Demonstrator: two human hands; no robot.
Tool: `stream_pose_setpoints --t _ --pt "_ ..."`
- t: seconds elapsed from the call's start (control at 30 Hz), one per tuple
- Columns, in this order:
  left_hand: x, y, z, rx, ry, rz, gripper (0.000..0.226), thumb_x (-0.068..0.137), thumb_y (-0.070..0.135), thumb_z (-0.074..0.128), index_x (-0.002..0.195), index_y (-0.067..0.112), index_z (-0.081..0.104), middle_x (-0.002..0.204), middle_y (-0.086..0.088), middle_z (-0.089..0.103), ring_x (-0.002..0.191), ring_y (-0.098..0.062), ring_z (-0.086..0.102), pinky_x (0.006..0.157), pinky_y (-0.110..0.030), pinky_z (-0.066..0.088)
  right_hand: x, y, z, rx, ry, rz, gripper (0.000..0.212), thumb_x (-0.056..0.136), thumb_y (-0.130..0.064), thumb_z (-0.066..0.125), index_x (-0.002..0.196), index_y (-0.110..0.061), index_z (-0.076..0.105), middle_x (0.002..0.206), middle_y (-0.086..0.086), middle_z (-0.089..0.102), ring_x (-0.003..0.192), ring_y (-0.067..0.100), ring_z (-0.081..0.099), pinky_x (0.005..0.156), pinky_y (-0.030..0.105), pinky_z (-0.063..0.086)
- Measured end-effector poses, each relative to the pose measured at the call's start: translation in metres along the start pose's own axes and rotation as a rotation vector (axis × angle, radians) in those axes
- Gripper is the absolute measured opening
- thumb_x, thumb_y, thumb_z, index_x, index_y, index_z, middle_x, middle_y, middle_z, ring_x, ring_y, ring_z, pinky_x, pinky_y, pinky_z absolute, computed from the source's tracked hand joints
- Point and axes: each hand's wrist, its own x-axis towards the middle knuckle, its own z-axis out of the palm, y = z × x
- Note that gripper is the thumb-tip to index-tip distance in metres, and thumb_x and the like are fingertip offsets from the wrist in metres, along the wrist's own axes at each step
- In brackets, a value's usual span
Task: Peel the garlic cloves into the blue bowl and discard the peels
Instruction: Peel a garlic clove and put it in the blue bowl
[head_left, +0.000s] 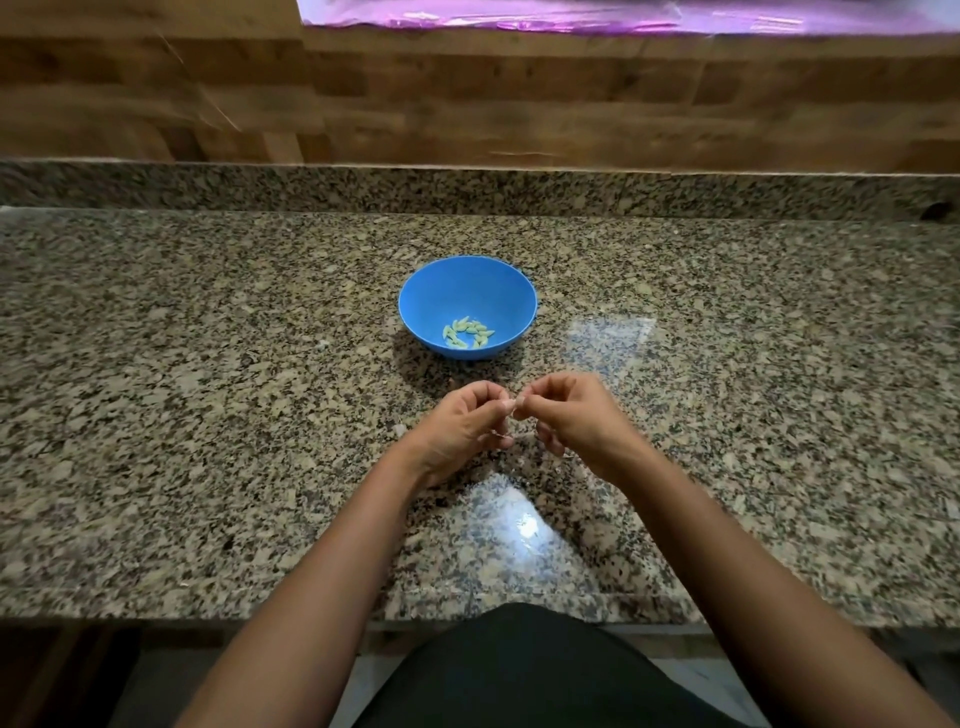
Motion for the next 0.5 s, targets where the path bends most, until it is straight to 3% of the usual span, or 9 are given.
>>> stream_pose_setpoints --t 0.1,0.17,0.3,0.4,0.5 --pt "0.001 -0.003 0.005 0.041 0.025 0.02 0.015 0.094 0.007 0.05 0.08 0.013 0.052 0.073 0.001 0.049 0.066 -0.007 0.048 0.076 -0.031 0.05 0.0 0.009 0.004 -0.002 0.087 -0.046 0.006 0.087 -0.006 0.06 0.085 -0.001 0.059 0.066 0.002 0.056 0.044 0.008 0.044 0.037 0.019 0.036" --pt "0.001 -0.005 0.008 -0.003 0.047 0.034 0.015 0.094 0.006 0.048 0.08 0.012 0.05 0.073 0.0 0.049 0.065 -0.007 0.048 0.069 -0.026 0.051 0.0 0.015 0.006 0.03 0.139 -0.053 0.005 0.087 -0.004 0.06 0.083 -0.002 0.058 0.069 0.004 0.057 0.044 0.009 0.048 0.038 0.022 0.04" --pt "0.002 -0.008 0.005 -0.152 0.063 0.018 0.014 0.093 0.003 0.048 0.082 0.01 0.051 0.07 -0.001 0.052 0.061 -0.007 0.053 0.062 -0.022 0.053 0.002 0.021 0.003 0.005 0.204 -0.037 0.012 0.083 0.008 0.058 0.08 -0.002 0.053 0.075 0.013 0.062 0.054 0.019 0.059 0.051 0.033 0.052" --pt "0.003 -0.008 0.0 -0.147 0.041 -0.024 0.012 0.093 0.005 0.049 0.084 0.011 0.053 0.066 0.0 0.051 0.059 -0.008 0.05 0.056 -0.021 0.049 0.001 0.018 0.002 -0.003 0.129 -0.049 0.012 0.084 0.006 0.059 0.087 -0.006 0.059 0.087 0.015 0.065 0.059 0.013 0.06 0.052 0.026 0.051" --pt "0.003 -0.006 -0.001 -0.077 0.042 -0.043 0.012 0.093 0.007 0.05 0.084 0.013 0.054 0.067 0.0 0.049 0.06 -0.008 0.045 0.05 -0.019 0.044 -0.001 0.011 0.003 0.078 0.027 -0.077 0.007 0.084 -0.001 0.064 0.09 -0.003 0.066 0.079 0.008 0.066 0.061 0.01 0.059 0.052 0.019 0.049"
